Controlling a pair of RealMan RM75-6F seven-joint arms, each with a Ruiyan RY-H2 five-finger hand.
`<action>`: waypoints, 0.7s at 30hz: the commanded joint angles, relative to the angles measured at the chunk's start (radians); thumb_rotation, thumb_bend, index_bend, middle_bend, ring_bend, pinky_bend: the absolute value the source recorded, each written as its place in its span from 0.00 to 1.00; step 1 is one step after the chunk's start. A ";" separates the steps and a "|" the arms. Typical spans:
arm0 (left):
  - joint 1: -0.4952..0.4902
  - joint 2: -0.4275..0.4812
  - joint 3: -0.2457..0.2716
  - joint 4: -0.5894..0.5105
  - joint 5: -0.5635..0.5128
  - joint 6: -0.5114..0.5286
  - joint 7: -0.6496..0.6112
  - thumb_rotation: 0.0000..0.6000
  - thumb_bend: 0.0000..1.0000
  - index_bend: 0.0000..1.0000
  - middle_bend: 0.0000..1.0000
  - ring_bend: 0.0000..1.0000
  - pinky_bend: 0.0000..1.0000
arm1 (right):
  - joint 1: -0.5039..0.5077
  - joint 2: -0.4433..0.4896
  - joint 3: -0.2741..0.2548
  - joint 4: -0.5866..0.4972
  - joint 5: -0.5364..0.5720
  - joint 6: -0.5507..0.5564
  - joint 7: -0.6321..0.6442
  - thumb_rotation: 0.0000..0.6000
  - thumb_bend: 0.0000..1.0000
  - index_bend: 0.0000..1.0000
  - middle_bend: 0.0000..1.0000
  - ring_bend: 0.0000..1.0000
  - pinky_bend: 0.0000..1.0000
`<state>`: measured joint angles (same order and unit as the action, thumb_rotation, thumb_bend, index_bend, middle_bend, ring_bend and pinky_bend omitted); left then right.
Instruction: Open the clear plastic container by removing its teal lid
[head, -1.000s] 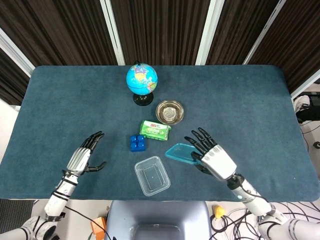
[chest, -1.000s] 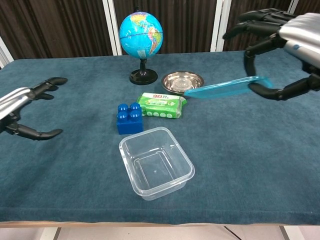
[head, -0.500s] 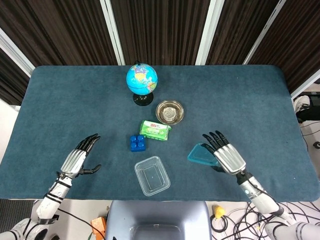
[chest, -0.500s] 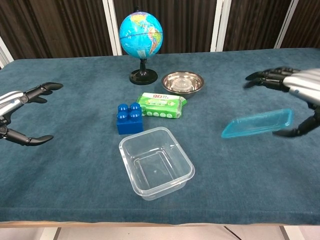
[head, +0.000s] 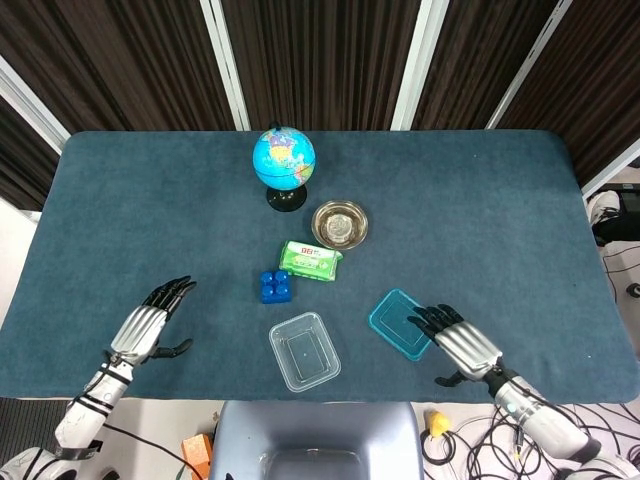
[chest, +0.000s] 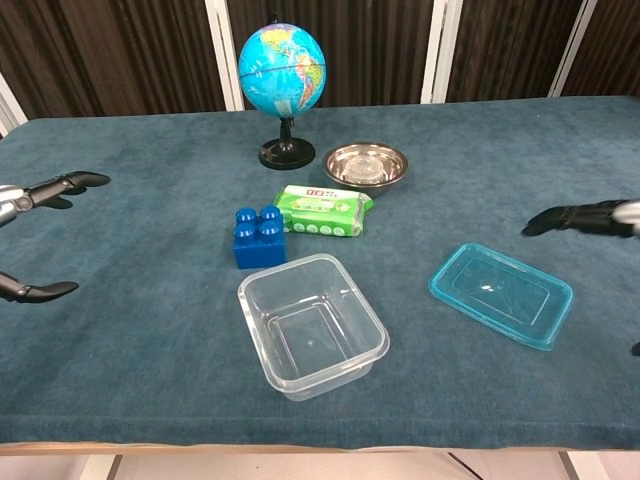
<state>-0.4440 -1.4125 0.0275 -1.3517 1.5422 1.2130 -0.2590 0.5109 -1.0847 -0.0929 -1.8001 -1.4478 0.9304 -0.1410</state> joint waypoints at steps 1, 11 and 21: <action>0.029 0.063 0.018 -0.080 0.002 0.026 0.059 1.00 0.26 0.00 0.00 0.00 0.11 | -0.080 0.108 -0.006 -0.055 -0.006 0.157 -0.002 1.00 0.00 0.00 0.00 0.00 0.00; 0.265 0.158 0.105 -0.148 0.050 0.324 0.390 1.00 0.29 0.00 0.00 0.00 0.00 | -0.487 0.144 -0.049 0.085 0.067 0.681 -0.033 1.00 0.01 0.00 0.00 0.00 0.00; 0.304 0.137 0.098 -0.056 0.053 0.323 0.276 1.00 0.30 0.00 0.00 0.00 0.00 | -0.560 0.155 0.030 0.195 0.107 0.735 0.158 1.00 0.03 0.00 0.00 0.00 0.00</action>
<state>-0.1443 -1.2728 0.1272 -1.4270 1.5936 1.5594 -0.0025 -0.0389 -0.9329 -0.0744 -1.6173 -1.3439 1.6942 0.0147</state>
